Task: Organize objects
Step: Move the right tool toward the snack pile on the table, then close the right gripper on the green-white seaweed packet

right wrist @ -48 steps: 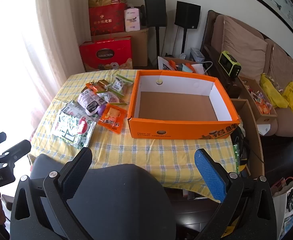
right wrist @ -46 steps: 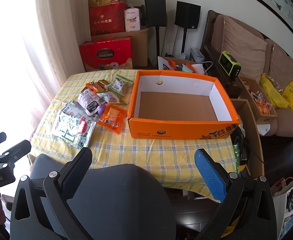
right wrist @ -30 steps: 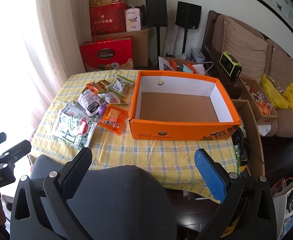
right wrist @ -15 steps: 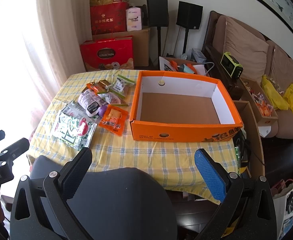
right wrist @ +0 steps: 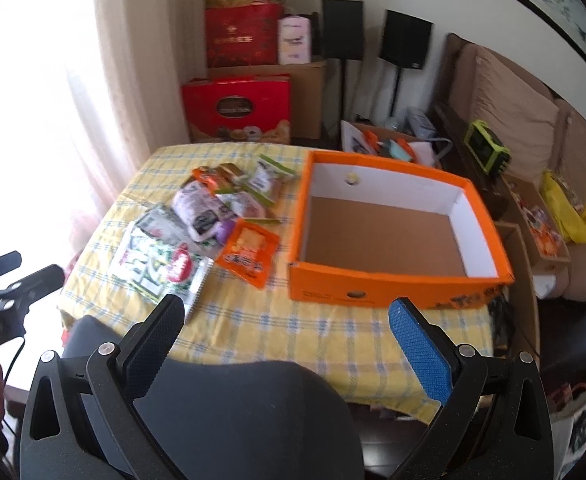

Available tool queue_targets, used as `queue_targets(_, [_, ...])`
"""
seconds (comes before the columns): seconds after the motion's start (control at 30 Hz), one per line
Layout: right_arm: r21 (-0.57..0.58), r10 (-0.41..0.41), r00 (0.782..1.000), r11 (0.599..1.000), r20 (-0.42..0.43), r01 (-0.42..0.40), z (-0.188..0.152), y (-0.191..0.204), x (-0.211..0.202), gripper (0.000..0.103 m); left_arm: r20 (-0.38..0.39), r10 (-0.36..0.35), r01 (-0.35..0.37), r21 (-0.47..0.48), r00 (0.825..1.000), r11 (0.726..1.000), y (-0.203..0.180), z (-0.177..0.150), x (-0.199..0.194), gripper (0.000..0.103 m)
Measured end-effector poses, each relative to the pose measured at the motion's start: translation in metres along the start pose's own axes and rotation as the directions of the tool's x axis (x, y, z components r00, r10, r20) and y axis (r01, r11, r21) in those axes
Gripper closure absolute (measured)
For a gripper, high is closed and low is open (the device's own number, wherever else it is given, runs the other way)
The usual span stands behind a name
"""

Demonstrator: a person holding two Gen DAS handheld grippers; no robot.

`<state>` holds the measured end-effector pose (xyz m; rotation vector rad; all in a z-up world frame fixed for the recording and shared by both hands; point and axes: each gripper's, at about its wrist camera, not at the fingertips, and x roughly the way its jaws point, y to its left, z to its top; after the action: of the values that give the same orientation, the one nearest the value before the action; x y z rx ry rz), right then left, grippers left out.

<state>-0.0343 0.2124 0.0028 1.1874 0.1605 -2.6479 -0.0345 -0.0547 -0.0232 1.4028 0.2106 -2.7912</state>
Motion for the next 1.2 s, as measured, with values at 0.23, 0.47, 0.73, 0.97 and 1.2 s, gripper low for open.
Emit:
queue_targets(0.23, [-0.062, 0.087, 0.996, 0.994, -0.019, -0.088, 0.01, 0.025, 0.022, 0.0, 0.002, -0.001, 0.001, -0.055, 1.0, 0.998, 0.026, 0.005, 0.013, 0.006])
queue_targets(0.47, [-0.169, 0.146, 0.989, 0.974, -0.036, -0.15, 0.017, 0.055, 0.047, 0.0, -0.031, -0.003, 0.0, -0.11, 1.0, 0.994, 0.047, 0.007, 0.031, 0.011])
queue_targets(0.73, [-0.358, 0.219, 0.968, 0.9, -0.123, -0.249, 0.026, 0.102, 0.097, 0.0, -0.048, 0.026, -0.031, -0.108, 0.999, 0.994, 0.061, 0.006, 0.043, 0.01])
queue_targets(0.97, [-0.418, 0.225, 0.96, 0.865, -0.167, -0.276, 0.026, 0.118, 0.121, 0.001, -0.062, -0.037, 0.024, -0.201, 0.997, 0.979, 0.081, 0.007, 0.054, 0.0])
queue_targets(1.2, [-0.331, 0.215, 0.963, 0.908, -0.162, -0.258, 0.041, 0.098, 0.129, 0.0, -0.094, -0.05, 0.031, -0.194, 0.994, 0.981, 0.08, 0.009, 0.067, 0.0])
